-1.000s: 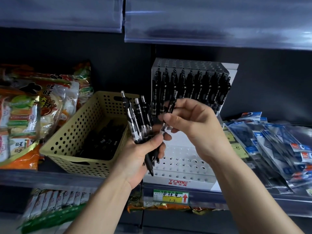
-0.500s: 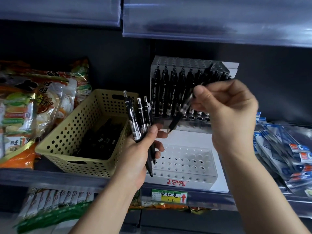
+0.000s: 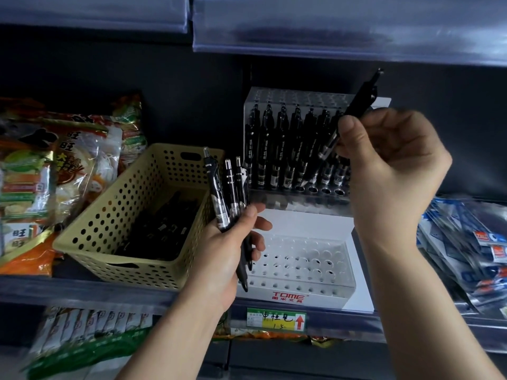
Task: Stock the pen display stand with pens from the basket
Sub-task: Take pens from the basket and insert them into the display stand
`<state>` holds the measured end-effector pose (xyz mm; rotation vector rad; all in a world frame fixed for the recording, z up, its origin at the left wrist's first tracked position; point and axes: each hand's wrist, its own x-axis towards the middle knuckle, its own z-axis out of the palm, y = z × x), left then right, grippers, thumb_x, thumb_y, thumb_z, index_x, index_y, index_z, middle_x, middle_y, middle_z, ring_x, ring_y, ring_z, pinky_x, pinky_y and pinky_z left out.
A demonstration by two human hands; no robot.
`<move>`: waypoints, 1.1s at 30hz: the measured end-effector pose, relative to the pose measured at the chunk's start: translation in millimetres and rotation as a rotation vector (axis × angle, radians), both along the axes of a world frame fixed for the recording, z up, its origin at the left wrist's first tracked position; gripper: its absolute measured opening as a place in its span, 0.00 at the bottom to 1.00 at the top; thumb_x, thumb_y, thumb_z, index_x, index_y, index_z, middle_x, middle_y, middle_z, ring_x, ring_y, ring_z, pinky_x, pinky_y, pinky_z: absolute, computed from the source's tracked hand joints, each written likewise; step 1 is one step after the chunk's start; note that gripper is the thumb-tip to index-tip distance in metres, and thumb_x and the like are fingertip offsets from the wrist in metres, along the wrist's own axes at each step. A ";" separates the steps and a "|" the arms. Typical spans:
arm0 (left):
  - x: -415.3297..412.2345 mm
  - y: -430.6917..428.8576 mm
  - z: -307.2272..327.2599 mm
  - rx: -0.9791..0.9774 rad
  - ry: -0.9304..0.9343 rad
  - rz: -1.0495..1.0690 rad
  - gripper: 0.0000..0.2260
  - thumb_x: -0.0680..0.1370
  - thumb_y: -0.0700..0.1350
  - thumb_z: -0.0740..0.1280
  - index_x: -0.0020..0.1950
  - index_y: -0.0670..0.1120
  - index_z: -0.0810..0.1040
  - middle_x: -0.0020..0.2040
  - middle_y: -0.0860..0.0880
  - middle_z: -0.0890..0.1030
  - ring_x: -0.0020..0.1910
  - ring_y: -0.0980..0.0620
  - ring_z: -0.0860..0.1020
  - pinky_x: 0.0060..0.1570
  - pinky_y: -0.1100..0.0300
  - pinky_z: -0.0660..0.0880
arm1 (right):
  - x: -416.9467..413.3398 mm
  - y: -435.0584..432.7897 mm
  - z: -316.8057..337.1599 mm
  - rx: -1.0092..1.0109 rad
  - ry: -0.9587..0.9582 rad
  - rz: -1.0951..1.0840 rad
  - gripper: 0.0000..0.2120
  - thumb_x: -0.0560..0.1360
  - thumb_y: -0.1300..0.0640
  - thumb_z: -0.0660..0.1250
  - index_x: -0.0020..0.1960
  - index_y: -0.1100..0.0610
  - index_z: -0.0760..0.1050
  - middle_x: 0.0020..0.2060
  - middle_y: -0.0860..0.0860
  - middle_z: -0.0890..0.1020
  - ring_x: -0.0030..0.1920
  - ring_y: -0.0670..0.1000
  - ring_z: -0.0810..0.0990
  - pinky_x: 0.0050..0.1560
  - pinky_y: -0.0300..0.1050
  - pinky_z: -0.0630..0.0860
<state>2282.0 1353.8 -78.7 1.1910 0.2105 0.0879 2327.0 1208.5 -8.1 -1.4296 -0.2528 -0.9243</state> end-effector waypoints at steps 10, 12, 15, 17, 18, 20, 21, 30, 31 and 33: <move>-1.6 0.7 0.2 -0.002 0.008 -0.036 0.13 0.78 0.47 0.63 0.54 0.40 0.80 0.37 0.47 0.82 0.27 0.52 0.72 0.24 0.64 0.67 | 12.4 9.2 -18.6 -0.158 0.092 -0.058 0.08 0.72 0.58 0.73 0.39 0.51 0.75 0.33 0.46 0.80 0.32 0.43 0.77 0.36 0.37 0.73; -0.9 1.1 0.0 -0.001 0.004 -0.035 0.13 0.78 0.47 0.62 0.54 0.40 0.80 0.37 0.47 0.82 0.27 0.52 0.72 0.24 0.63 0.67 | 13.5 10.2 -21.0 -0.194 0.140 -0.070 0.08 0.71 0.57 0.74 0.38 0.52 0.75 0.31 0.44 0.79 0.30 0.40 0.75 0.35 0.35 0.71; -0.5 1.7 0.3 0.001 -0.001 -0.032 0.12 0.78 0.47 0.63 0.54 0.40 0.80 0.37 0.47 0.82 0.28 0.52 0.72 0.25 0.62 0.67 | 13.8 11.2 -22.3 -0.259 0.208 -0.094 0.08 0.70 0.55 0.75 0.37 0.53 0.76 0.29 0.42 0.78 0.28 0.40 0.74 0.33 0.33 0.68; -0.5 2.4 0.4 0.005 -0.005 -0.033 0.12 0.78 0.47 0.62 0.54 0.40 0.80 0.37 0.47 0.82 0.28 0.52 0.72 0.25 0.62 0.67 | 13.8 11.8 -23.4 -0.274 0.245 -0.096 0.08 0.70 0.54 0.75 0.37 0.52 0.77 0.28 0.42 0.78 0.28 0.40 0.74 0.33 0.35 0.70; -0.6 2.7 0.3 0.005 -0.008 -0.035 0.12 0.79 0.47 0.62 0.54 0.41 0.80 0.37 0.47 0.82 0.28 0.52 0.72 0.25 0.62 0.67 | 13.8 12.0 -24.0 -0.278 0.260 -0.099 0.08 0.70 0.54 0.75 0.36 0.52 0.77 0.28 0.42 0.78 0.28 0.40 0.74 0.34 0.37 0.70; -0.9 3.1 0.8 0.001 -0.014 -0.038 0.12 0.78 0.47 0.63 0.54 0.42 0.80 0.37 0.46 0.82 0.28 0.52 0.72 0.25 0.62 0.67 | 13.9 12.2 -25.5 -0.294 0.281 -0.107 0.08 0.70 0.53 0.75 0.37 0.52 0.77 0.28 0.42 0.79 0.28 0.41 0.75 0.35 0.38 0.72; -1.2 3.1 1.4 -0.002 -0.016 -0.039 0.11 0.78 0.46 0.63 0.55 0.42 0.80 0.37 0.46 0.82 0.28 0.52 0.72 0.25 0.62 0.67 | 13.9 12.1 -25.8 -0.303 0.289 -0.110 0.08 0.70 0.53 0.75 0.37 0.52 0.77 0.28 0.42 0.79 0.29 0.41 0.75 0.35 0.39 0.73; -4.0 2.2 4.7 -0.021 -0.142 -0.145 0.12 0.75 0.46 0.63 0.51 0.37 0.74 0.38 0.43 0.82 0.29 0.48 0.72 0.27 0.59 0.67 | 1.6 8.2 -18.1 -0.191 0.196 -0.069 0.14 0.74 0.47 0.70 0.35 0.52 0.70 0.27 0.45 0.74 0.28 0.46 0.71 0.30 0.41 0.68; -5.1 0.7 5.2 -0.032 -0.183 -0.147 0.11 0.75 0.44 0.63 0.51 0.38 0.74 0.40 0.43 0.82 0.30 0.48 0.72 0.27 0.59 0.67 | -3.2 8.7 -13.8 -0.214 0.211 -0.009 0.15 0.74 0.47 0.70 0.34 0.52 0.71 0.25 0.45 0.73 0.26 0.44 0.69 0.29 0.39 0.66; -6.5 -2.8 4.7 -0.033 -0.240 -0.158 0.06 0.74 0.42 0.63 0.48 0.42 0.77 0.40 0.44 0.82 0.31 0.48 0.72 0.28 0.59 0.68 | -11.4 11.1 -6.7 -0.379 0.361 0.207 0.15 0.71 0.45 0.71 0.33 0.54 0.75 0.24 0.47 0.75 0.26 0.43 0.70 0.28 0.38 0.67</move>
